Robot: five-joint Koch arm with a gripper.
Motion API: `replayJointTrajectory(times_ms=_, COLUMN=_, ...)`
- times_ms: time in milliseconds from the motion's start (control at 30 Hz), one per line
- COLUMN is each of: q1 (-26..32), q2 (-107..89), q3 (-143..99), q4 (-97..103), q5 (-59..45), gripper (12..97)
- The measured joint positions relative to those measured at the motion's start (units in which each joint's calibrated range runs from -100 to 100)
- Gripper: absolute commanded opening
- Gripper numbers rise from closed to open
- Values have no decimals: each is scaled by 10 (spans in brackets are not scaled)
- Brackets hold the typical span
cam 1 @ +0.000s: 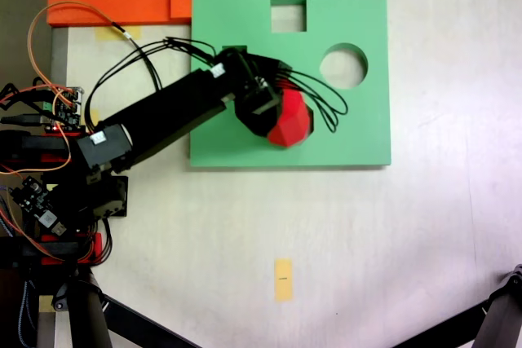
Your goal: Put the octagonal pillar block into the corresponding hole
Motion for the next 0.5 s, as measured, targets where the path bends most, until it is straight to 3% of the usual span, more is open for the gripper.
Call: replayJointTrajectory(times_ms=500, q1=0, q2=66, q3=9, q4=15, q5=6, gripper=383)
